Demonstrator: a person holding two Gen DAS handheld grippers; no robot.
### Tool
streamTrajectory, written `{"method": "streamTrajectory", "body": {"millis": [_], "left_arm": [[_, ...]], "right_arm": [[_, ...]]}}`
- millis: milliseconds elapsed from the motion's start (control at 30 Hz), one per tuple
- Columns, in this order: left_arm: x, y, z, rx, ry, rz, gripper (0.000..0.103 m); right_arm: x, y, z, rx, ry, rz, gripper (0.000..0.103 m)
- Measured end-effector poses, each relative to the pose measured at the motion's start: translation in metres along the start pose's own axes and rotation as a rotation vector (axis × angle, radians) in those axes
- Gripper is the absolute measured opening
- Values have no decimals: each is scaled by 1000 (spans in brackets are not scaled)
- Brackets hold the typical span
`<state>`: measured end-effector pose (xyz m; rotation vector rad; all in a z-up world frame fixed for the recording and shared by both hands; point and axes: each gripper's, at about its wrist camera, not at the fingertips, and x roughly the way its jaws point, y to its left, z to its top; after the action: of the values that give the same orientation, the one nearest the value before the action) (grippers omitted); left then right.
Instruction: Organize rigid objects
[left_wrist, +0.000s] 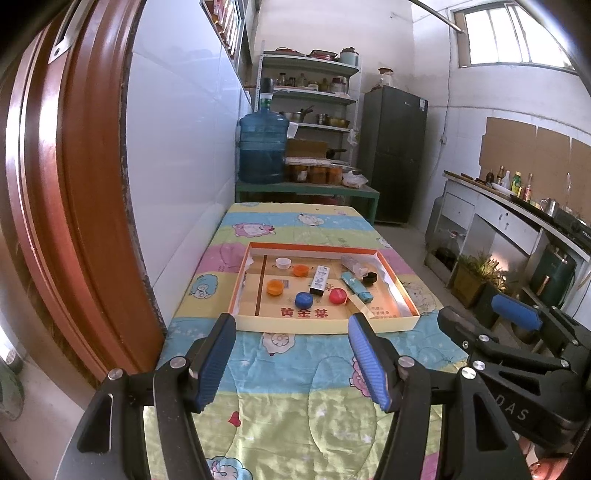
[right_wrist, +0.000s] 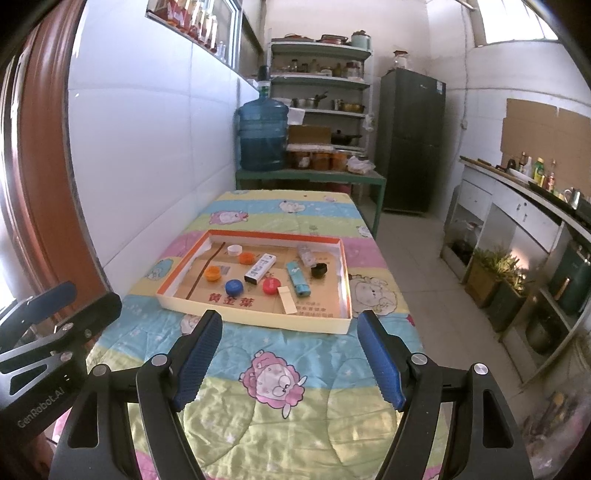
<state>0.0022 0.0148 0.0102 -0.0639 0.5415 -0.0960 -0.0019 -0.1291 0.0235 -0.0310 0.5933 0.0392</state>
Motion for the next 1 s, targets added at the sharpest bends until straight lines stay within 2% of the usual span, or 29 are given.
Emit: {"method": "streamTrajectory", "body": {"millis": [1000], "left_arm": [[4, 3, -4, 3, 6, 5, 64]], "right_arm": [[5, 4, -1, -6, 6, 6, 77]]}}
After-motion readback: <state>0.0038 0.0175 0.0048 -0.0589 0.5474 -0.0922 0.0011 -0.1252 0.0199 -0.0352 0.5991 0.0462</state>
